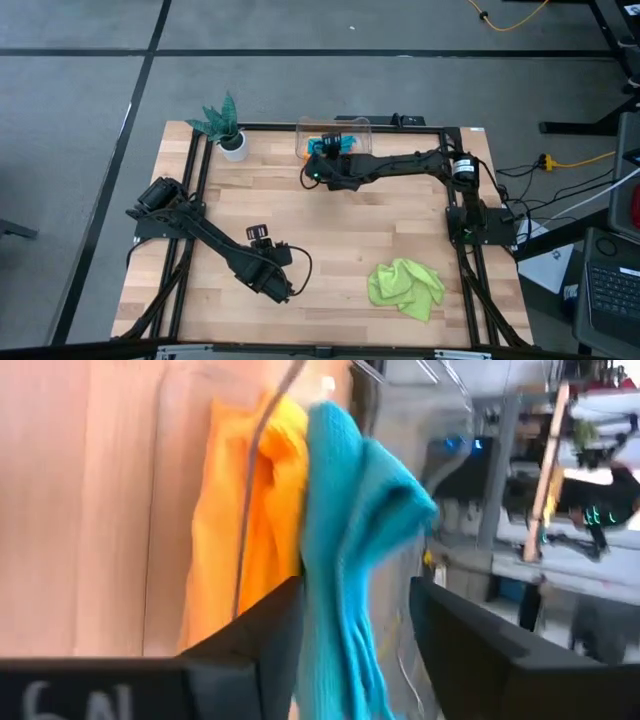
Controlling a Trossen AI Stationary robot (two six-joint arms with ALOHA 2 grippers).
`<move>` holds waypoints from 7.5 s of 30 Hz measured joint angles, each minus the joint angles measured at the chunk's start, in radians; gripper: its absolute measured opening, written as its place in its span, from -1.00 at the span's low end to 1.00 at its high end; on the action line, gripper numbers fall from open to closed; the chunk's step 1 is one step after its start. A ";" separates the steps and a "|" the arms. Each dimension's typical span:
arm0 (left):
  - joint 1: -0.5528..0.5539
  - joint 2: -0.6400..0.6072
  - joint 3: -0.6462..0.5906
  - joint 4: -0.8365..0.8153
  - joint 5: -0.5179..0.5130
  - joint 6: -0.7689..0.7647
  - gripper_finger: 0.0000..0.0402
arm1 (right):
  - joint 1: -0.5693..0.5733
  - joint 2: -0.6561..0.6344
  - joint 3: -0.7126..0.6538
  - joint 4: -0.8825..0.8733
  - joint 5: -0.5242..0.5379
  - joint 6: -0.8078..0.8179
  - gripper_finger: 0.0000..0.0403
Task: Fold microfiber towels
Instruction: Put the blue microfiber towel into the transparent bin, then fold the green microfiber cloth
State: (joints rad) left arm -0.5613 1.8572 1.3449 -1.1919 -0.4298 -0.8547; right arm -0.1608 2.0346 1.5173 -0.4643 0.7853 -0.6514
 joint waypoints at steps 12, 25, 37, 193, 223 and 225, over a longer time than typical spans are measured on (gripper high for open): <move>-0.030 0.000 0.000 0.000 -0.004 -0.027 -0.33 | 0.199 -0.003 0.310 -1.065 -0.343 0.896 0.05; -0.068 0.000 0.000 0.089 -0.031 -0.085 -0.33 | 0.584 -0.172 0.026 -1.072 -0.603 1.047 0.05; -0.058 0.000 0.000 0.314 -0.043 -0.078 -0.33 | 0.931 -0.474 -0.413 -0.481 -0.687 1.657 0.05; 0.035 0.262 -0.002 0.890 -0.084 0.151 -0.33 | 0.739 -0.224 -0.362 -0.286 -0.368 1.532 0.05; 0.092 0.262 -0.002 0.887 -0.136 0.152 -0.33 | 0.661 -0.222 -0.362 -0.259 -0.406 1.532 0.05; 0.098 0.262 -0.002 0.886 -0.136 0.152 -0.33 | 0.642 -0.222 -0.362 -0.252 -0.408 1.532 0.05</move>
State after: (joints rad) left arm -0.4631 2.1194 1.3430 -0.3060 -0.5661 -0.7029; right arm 0.4812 1.8122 1.1553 -0.7166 0.3775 0.8810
